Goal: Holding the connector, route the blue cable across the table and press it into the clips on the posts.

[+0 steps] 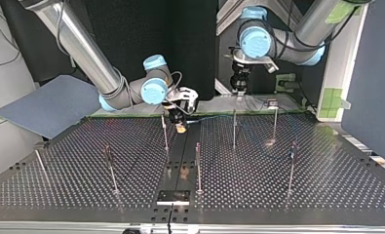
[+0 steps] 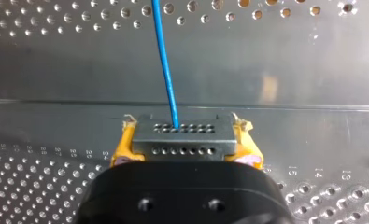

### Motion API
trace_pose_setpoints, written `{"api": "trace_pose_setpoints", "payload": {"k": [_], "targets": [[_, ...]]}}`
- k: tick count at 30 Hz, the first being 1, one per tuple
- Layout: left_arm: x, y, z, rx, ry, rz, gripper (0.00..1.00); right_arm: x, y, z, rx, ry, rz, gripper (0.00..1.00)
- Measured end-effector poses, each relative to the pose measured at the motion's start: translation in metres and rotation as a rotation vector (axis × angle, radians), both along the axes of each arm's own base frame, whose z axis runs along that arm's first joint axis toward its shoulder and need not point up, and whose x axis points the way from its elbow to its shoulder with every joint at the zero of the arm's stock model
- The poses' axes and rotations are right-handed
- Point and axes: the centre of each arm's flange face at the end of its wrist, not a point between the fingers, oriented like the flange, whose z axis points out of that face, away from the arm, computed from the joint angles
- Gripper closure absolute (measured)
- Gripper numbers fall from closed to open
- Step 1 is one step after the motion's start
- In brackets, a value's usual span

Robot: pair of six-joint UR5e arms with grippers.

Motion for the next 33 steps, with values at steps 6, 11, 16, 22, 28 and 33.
{"api": "trace_pose_setpoints", "payload": {"k": [6,11,16,22,28,33], "targets": [[0.001,-0.021,0.029,-0.068,-0.099,-0.026,0.00,0.000,0.000,0.000,0.000,-0.001,0.001,1.00],[0.010,-0.044,0.036,-0.112,-0.149,-0.057,0.00,0.000,0.000,0.000,0.000,-0.001,0.000,1.00],[0.018,-0.065,0.036,-0.117,-0.179,-0.076,0.00,0.000,-0.001,0.000,-0.001,-0.001,-0.001,1.00],[0.035,-0.077,0.029,-0.110,-0.184,-0.074,0.00,-0.001,-0.002,0.000,-0.001,-0.002,-0.003,1.00],[0.047,-0.073,0.009,-0.080,-0.154,-0.041,0.00,-0.002,-0.003,0.000,0.000,-0.002,-0.004,1.00],[0.057,-0.075,-0.009,-0.041,-0.139,-0.032,0.00,-0.003,-0.003,0.000,0.000,-0.002,-0.004,1.00]]}}
